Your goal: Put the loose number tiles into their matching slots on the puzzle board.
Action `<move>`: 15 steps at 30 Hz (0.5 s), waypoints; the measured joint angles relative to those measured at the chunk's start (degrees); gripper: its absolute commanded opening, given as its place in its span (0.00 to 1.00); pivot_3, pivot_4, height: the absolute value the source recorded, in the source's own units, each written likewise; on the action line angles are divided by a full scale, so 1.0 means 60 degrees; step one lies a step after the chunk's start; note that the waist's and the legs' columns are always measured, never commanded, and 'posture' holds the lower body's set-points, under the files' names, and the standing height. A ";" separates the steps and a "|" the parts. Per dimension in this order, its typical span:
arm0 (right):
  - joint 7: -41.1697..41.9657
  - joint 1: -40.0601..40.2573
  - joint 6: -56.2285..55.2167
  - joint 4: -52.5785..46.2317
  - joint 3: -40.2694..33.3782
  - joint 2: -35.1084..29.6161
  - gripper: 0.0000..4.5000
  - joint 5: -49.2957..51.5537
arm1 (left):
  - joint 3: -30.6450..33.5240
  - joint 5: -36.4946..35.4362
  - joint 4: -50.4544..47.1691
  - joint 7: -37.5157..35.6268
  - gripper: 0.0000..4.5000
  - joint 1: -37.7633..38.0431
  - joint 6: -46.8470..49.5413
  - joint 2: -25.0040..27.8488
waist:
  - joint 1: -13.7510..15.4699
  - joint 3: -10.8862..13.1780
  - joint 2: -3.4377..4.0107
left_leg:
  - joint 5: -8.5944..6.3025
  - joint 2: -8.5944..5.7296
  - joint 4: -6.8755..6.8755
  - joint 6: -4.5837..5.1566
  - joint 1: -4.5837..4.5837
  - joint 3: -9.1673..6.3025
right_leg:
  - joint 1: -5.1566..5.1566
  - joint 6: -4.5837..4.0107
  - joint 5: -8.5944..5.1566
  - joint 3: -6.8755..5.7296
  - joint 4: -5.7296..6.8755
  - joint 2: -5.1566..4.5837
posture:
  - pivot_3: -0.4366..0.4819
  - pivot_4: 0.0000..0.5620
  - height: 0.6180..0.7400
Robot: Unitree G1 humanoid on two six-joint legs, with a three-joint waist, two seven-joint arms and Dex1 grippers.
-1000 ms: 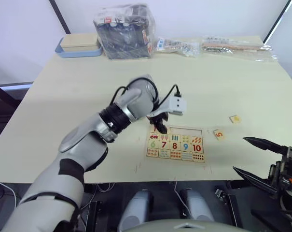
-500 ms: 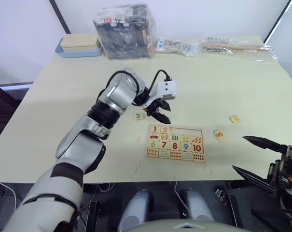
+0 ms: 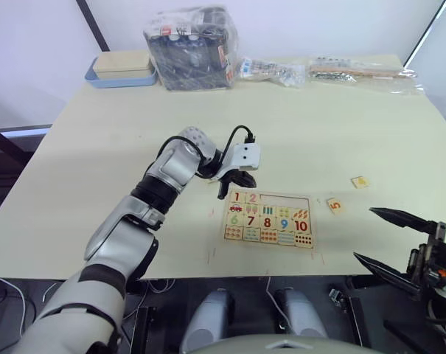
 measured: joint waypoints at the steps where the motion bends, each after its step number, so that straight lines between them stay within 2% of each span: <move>1: 0.0000 -0.0001 0.0000 0.0000 0.0000 0.0000 1.00 0.0000 | 0.0000 0.0007 0.0022 0.0026 0.02 0.0001 -0.0026 -0.0020 | -0.0001 0.0000 0.0000 | 0.0000 0.0000 0.0000 0.0000 0.0000 0.0000 | 0.0000 0.0000 0.0000 0.0000 0.0000 0.0000 | 0.48 0.27 1.00; 15: -0.0006 0.0050 0.0000 0.0000 0.0000 0.0003 1.00 -0.0007 | -0.0015 0.0312 0.0006 -0.0039 0.02 0.0274 -0.0248 -0.0066 | -0.0021 0.0000 0.0001 | 0.0000 0.0000 0.0000 0.0000 0.0002 0.0000 | 0.0000 0.0000 0.0000 -0.0001 0.0001 0.0001 | 0.48 0.27 1.00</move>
